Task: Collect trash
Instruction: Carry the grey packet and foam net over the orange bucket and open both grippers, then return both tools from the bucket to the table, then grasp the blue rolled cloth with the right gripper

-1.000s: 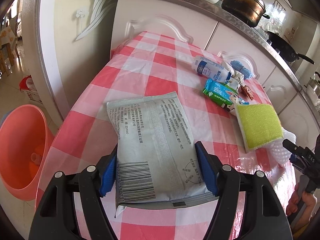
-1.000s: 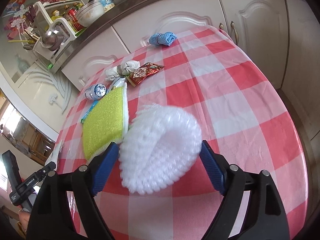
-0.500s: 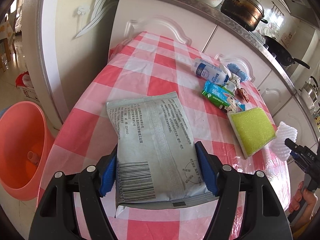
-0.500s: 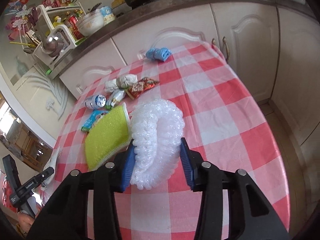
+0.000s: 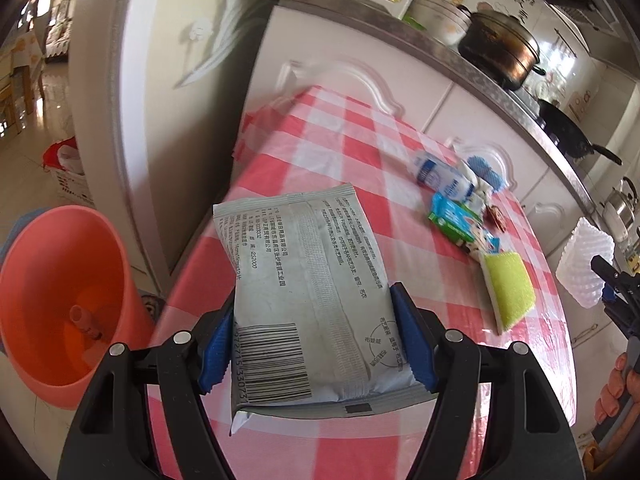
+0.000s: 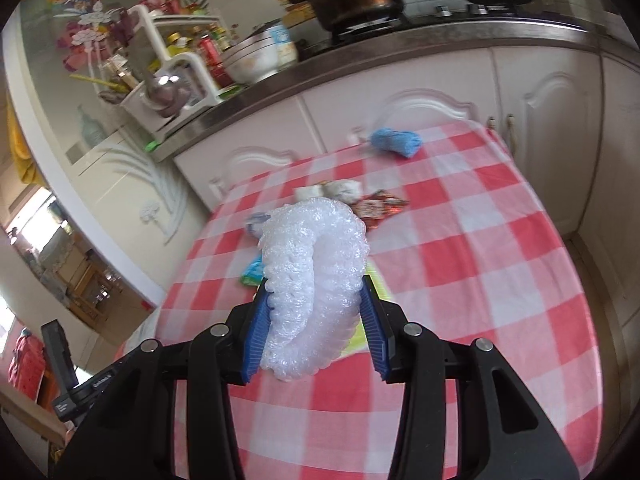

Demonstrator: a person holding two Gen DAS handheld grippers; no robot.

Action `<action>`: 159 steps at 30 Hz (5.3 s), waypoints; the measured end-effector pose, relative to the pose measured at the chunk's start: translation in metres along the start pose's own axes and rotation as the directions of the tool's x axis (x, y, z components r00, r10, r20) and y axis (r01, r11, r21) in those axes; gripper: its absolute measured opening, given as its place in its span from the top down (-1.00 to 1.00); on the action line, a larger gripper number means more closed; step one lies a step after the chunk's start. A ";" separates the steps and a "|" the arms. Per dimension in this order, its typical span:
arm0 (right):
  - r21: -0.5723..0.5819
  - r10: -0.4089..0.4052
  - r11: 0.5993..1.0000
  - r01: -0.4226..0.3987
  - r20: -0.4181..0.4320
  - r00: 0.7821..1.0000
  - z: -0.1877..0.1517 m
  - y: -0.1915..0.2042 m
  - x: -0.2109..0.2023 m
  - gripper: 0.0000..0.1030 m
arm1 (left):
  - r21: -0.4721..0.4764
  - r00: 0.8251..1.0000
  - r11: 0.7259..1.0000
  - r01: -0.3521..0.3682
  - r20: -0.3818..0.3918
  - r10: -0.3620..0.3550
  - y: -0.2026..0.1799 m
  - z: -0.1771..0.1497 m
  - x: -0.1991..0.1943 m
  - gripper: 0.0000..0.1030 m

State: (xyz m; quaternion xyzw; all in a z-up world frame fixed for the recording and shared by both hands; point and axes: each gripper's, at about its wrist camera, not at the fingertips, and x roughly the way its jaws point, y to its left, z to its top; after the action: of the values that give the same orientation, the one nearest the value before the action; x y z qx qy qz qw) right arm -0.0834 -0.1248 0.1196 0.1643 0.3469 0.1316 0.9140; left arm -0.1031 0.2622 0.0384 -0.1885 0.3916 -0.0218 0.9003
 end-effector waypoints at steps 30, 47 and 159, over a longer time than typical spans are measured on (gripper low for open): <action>-0.309 0.335 0.770 -0.559 -0.549 0.766 -0.096 0.335 0.198 0.06 | -0.300 0.908 0.864 -0.405 -0.025 0.417 0.210 -0.019 -0.027 -0.40; -0.365 0.220 0.752 -0.550 -0.647 0.730 -0.149 0.376 0.248 -0.28 | -0.310 0.887 0.835 -0.454 -0.071 0.456 0.234 -0.029 -0.014 -0.42; -0.142 -0.073 0.988 0.068 -0.035 0.997 0.187 -0.137 0.200 -0.49 | 0.023 0.987 1.000 0.000 -0.161 0.004 -0.179 0.132 0.205 -0.81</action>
State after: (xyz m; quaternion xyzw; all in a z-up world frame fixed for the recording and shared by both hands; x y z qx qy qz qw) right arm 0.2059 -0.2178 0.0797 0.0845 0.3606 0.1266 0.9202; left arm 0.1521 0.1003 0.0411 -0.1753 0.4630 -0.0405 0.8679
